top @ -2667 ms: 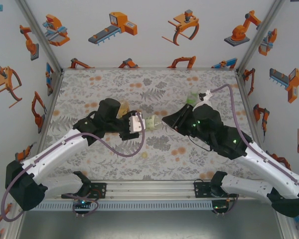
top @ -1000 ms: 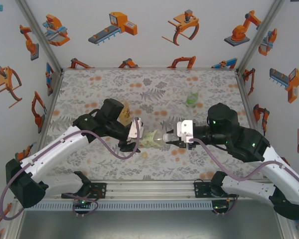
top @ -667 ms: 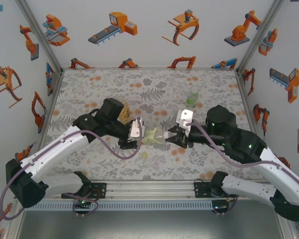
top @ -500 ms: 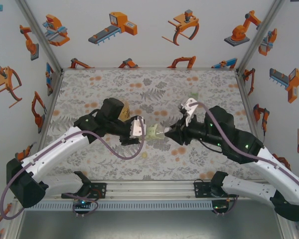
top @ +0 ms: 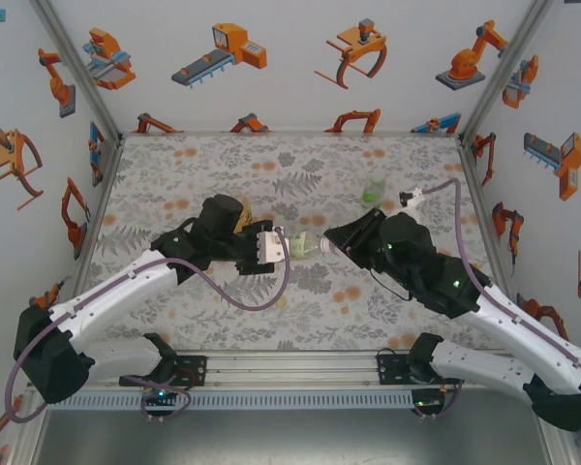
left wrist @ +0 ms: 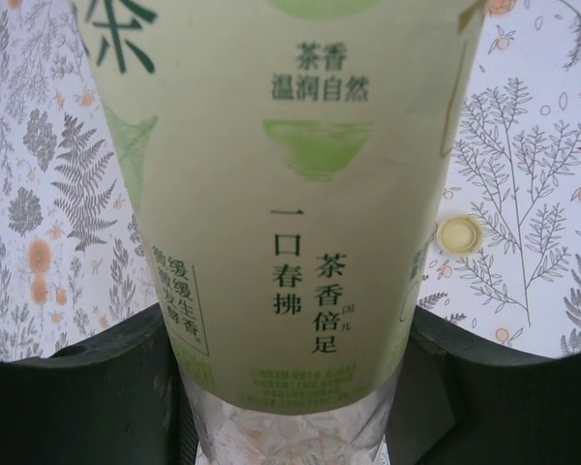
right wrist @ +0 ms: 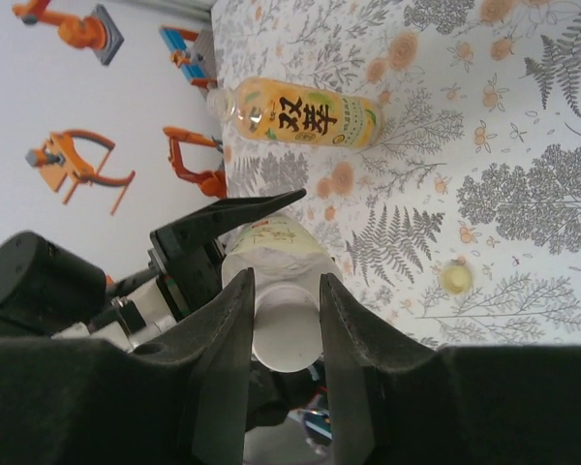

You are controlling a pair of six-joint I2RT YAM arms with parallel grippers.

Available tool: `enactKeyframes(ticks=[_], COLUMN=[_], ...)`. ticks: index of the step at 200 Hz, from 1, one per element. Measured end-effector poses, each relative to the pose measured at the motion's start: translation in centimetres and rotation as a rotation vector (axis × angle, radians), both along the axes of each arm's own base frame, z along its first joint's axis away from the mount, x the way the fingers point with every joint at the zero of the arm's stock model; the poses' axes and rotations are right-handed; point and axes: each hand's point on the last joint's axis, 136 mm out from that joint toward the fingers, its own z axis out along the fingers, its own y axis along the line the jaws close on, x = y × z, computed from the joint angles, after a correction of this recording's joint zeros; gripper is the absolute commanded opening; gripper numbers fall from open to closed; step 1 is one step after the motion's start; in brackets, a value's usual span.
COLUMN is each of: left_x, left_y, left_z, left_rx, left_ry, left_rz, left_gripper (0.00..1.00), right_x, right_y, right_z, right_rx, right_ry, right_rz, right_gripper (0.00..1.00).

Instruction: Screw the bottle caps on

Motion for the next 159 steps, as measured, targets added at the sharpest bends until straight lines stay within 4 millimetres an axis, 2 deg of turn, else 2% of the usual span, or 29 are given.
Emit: enactKeyframes(ticks=[22,36,52,64,80,111,139,159], left_x=[0.2,0.2,0.1,0.1,-0.1,-1.1,-2.5,-4.5], left_y=[-0.1,-0.2,-0.6,-1.0,-1.6,-2.8,-3.6,-4.1], left_z=[0.2,0.4,1.0,1.8,3.3,6.5,8.7,10.1], left_rx=[-0.006,-0.019,-0.047,-0.078,-0.137,-0.251,-0.327,-0.37], left_ry=[-0.006,-0.007,0.004,0.016,0.041,0.122,0.216,0.301], left_rz=[0.006,0.006,0.001,0.003,-0.004,-0.038,-0.095,-0.201], left_gripper=[0.0,0.0,0.0,0.0,0.0,0.0,0.0,0.0], right_x=[0.3,0.3,0.4,0.4,0.2,-1.0,-3.1,-4.9], right_y=[-0.2,-0.2,-0.1,0.1,0.8,2.3,3.3,3.7], right_z=[0.1,0.9,2.3,4.0,6.6,11.8,16.5,19.7], right_rx=[0.0,-0.026,-0.077,-0.109,-0.141,-0.205,-0.236,-0.231], right_ry=[-0.006,-0.047,-0.121,-0.199,-0.324,-0.606,-0.87,-1.026], right_rz=[-0.02,-0.001,0.038,0.072,0.138,0.275,0.386,0.446], right_gripper=[0.0,0.22,0.38,0.45,0.49,0.63,0.67,0.67])
